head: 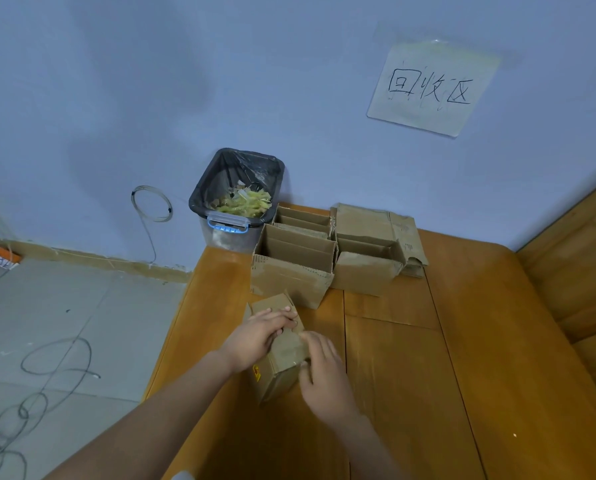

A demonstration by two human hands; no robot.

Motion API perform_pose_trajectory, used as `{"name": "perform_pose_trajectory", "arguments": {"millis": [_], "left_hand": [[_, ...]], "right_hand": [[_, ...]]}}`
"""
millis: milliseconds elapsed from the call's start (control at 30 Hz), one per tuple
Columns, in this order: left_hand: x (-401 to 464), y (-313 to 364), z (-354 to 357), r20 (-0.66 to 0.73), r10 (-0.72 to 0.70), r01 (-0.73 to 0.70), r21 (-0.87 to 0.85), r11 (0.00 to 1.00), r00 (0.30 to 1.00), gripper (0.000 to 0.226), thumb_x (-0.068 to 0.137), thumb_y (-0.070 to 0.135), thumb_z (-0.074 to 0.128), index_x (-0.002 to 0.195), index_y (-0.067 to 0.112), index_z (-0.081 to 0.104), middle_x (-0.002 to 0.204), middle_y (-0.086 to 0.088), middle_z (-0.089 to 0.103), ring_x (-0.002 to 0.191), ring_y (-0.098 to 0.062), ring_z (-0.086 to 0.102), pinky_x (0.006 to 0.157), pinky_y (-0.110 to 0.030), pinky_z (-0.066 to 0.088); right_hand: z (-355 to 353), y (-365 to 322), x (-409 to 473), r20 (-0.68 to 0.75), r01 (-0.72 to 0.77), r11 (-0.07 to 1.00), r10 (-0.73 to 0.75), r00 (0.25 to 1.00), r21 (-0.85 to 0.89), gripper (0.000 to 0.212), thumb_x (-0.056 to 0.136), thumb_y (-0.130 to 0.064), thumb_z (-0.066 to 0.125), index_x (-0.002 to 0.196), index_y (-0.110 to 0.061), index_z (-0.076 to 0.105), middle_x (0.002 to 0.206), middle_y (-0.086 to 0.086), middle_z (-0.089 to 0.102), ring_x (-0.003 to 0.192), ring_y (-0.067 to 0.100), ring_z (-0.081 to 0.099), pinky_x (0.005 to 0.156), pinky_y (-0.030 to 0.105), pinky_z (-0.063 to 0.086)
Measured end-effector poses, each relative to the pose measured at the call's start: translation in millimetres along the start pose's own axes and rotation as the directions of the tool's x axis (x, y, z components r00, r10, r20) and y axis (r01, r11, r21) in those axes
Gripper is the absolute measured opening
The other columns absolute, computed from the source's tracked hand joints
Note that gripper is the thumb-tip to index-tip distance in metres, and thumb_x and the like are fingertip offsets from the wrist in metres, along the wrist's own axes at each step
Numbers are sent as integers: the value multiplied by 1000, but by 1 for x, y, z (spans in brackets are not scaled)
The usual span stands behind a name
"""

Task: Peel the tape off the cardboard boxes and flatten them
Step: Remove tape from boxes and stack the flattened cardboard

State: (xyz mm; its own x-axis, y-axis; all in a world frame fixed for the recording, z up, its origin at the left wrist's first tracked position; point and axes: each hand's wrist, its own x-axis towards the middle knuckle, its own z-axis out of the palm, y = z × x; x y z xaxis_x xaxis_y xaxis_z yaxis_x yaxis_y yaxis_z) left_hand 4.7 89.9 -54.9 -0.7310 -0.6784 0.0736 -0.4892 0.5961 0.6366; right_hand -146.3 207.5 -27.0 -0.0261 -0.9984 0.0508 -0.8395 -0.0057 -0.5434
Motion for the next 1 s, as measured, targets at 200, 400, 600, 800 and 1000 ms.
{"name": "perform_pose_trajectory", "arguments": {"millis": [200, 400, 600, 800, 1000], "left_hand": [[-2, -1, 0, 13, -9, 10, -20, 1000, 1000, 36, 103, 9, 38, 134, 16, 56, 149, 6, 43, 143, -4, 26, 120, -27, 11], [-2, 1, -1, 12, 0, 0, -8, 1000, 1000, 37, 102, 5, 39, 134, 14, 56, 148, 6, 43, 143, -5, 26, 120, -27, 14], [-6, 6, -8, 41, 0, -1, 40, 999, 999, 38, 103, 8, 38, 137, 15, 52, 151, 7, 39, 143, -4, 24, 120, -26, 13], [-10, 8, -8, 0, -17, 17, 92, 996, 1000, 37, 105, 16, 37, 140, 18, 50, 152, 9, 36, 144, -2, 23, 118, -18, 10], [-10, 13, -14, -75, -126, 136, 138, 981, 989, 38, 105, 20, 38, 142, 22, 47, 152, 9, 38, 143, -6, 28, 118, -27, 21]], "right_hand": [[5, -3, 5, 33, 166, 970, -163, 986, -178, 49, 92, -22, 49, 141, -17, 45, 134, -5, 49, 127, 9, 29, 113, 40, 27], [8, -2, 0, -69, 267, 935, -290, 955, -232, 32, 82, -11, 70, 113, -17, 68, 97, -3, 58, 97, 9, 38, 94, 39, 48], [9, 0, 0, -169, 319, 917, -363, 917, -238, 29, 67, -3, 82, 88, -21, 72, 81, -6, 56, 85, 9, 42, 85, 25, 39], [6, 8, -3, -229, 272, 955, -293, 928, -117, 28, 69, 4, 78, 82, -19, 70, 83, -6, 57, 84, 8, 48, 82, 19, 35], [-4, 16, 1, -306, 206, 976, -174, 936, 76, 25, 77, 6, 71, 86, -17, 72, 90, -5, 59, 89, 10, 52, 71, 28, 50]]}}
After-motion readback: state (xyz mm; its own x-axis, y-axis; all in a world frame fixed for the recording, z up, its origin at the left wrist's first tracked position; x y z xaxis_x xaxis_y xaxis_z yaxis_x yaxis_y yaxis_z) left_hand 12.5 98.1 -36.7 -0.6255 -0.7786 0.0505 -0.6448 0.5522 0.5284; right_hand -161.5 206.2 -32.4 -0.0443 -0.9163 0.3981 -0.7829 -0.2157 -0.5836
